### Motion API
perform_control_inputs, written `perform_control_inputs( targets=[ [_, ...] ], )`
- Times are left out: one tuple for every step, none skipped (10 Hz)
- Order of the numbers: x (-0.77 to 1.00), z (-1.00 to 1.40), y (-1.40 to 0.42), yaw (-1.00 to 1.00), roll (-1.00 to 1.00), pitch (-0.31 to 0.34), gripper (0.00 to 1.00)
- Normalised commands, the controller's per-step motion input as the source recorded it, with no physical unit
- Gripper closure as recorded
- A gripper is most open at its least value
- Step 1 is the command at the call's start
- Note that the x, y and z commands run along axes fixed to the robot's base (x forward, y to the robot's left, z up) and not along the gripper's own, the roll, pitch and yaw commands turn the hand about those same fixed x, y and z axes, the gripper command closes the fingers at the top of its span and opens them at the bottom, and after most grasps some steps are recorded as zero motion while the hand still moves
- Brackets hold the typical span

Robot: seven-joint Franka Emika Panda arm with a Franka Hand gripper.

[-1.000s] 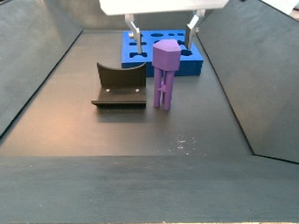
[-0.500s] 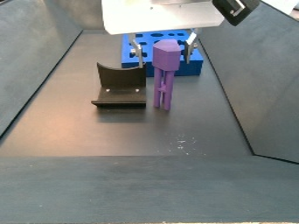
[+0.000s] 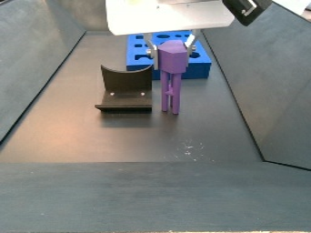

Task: Pick up the 3 prong object. Move up. Move to above the board. Insert the 3 prong object.
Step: Pick up the 3 prong object, then move up.

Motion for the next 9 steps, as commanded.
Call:
perform_control_inputs(
  targets=[
    [0.0,0.0,0.0,0.0,0.0,0.0,1.0],
    [0.0,0.0,0.0,0.0,0.0,0.0,1.0],
    [0.0,0.0,0.0,0.0,0.0,0.0,1.0],
    [0.0,0.0,0.0,0.0,0.0,0.0,1.0],
    [0.0,0.0,0.0,0.0,0.0,0.0,1.0],
    [0.0,0.0,0.0,0.0,0.0,0.0,1.0],
    [0.0,0.0,0.0,0.0,0.0,0.0,1.0],
    [0.0,0.83,0.0,0.0,0.0,0.0,1.0],
    [-0.04,0.81,-0.04,0.05,-0.01,0.015,1.0]
  ],
)
